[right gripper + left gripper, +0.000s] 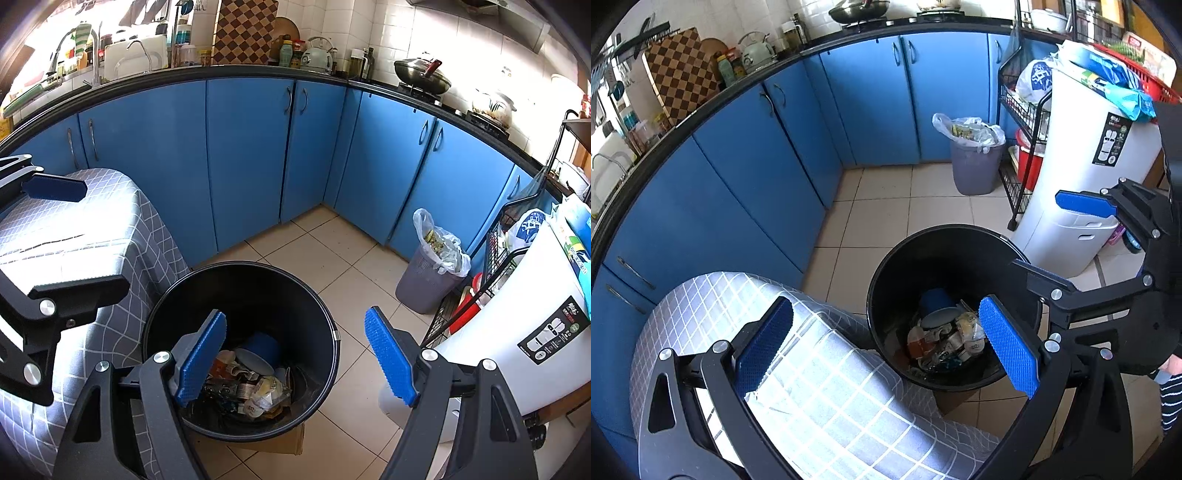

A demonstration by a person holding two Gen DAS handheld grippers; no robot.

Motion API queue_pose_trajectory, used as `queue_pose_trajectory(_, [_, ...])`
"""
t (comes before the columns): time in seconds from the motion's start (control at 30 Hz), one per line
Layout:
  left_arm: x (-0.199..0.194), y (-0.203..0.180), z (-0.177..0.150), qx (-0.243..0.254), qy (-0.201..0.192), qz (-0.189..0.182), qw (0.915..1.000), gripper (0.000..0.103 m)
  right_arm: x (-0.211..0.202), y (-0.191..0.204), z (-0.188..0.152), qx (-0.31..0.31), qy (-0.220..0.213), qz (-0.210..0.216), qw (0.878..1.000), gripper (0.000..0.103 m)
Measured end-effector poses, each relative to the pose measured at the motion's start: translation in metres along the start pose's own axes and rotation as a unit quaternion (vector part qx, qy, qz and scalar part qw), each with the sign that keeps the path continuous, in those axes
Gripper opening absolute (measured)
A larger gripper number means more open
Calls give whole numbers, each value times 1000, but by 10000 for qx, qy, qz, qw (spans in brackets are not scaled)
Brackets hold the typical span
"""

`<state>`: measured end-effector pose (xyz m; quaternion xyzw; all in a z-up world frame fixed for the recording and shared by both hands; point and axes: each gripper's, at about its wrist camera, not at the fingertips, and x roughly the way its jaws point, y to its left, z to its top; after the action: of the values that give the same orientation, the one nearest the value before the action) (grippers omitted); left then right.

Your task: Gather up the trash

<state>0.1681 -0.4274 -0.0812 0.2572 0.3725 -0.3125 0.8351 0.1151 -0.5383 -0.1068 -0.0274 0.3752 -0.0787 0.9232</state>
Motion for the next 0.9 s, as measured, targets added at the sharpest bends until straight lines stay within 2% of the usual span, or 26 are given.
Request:
queue_pose_trajectory(0.27, [3, 4, -2, -120, 43, 133, 9998, 99, -1, -4, -1, 34, -12, -1, 10000, 76])
queue_pose_trajectory(0.9, [0, 3, -7, -152, 11, 30, 9999, 99, 0, -4, -3, 30, 4, -7, 10000, 76])
